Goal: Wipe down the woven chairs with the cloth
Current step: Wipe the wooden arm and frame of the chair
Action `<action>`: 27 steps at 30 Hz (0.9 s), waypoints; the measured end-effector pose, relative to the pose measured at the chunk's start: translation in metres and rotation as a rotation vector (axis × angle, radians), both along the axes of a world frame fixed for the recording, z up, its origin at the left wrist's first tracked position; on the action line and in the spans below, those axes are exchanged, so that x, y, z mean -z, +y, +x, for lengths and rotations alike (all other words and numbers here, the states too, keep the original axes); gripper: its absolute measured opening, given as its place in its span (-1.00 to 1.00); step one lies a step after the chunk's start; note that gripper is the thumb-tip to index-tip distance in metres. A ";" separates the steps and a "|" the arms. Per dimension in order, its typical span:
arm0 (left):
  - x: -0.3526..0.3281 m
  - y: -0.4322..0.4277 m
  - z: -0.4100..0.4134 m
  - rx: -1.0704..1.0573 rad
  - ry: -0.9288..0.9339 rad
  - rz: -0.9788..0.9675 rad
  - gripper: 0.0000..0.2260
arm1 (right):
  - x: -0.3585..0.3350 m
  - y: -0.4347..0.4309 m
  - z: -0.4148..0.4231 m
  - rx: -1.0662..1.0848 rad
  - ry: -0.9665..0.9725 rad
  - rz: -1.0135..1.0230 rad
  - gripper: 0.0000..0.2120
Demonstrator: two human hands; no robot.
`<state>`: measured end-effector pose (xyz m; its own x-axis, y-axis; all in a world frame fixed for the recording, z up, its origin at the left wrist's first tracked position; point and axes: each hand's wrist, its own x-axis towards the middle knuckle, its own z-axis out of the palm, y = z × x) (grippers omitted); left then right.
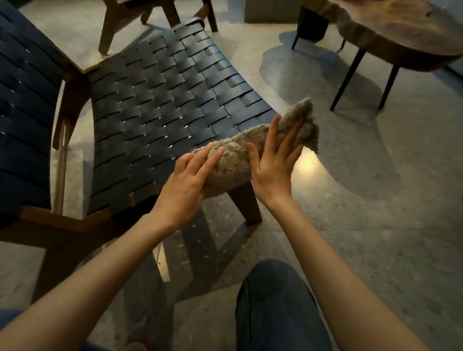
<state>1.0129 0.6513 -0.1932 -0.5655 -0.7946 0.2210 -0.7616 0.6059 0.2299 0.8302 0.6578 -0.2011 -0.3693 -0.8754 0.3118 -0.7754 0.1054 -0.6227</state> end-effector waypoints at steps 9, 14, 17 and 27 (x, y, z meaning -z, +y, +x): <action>0.008 0.002 0.020 0.017 -0.167 -0.186 -0.13 | -0.004 0.005 -0.020 -0.308 0.580 -0.008 -0.45; 0.009 0.017 0.067 -0.066 -0.251 -0.168 -0.11 | -0.002 0.004 0.027 -0.514 0.692 -0.055 -0.45; 0.014 0.032 0.106 -0.168 -0.325 -0.140 -0.08 | 0.003 0.003 0.068 -0.646 0.726 -0.083 -0.44; 0.030 0.062 0.172 -0.432 -0.684 -0.158 -0.30 | 0.020 -0.007 0.181 -0.887 0.679 -0.018 -0.51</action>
<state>1.1849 0.7133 -0.2231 -0.2675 -0.9613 0.0665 -0.8758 0.2138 -0.4327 1.0108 0.6509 -0.2214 0.6354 -0.7380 0.2271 -0.7516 -0.6586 -0.0373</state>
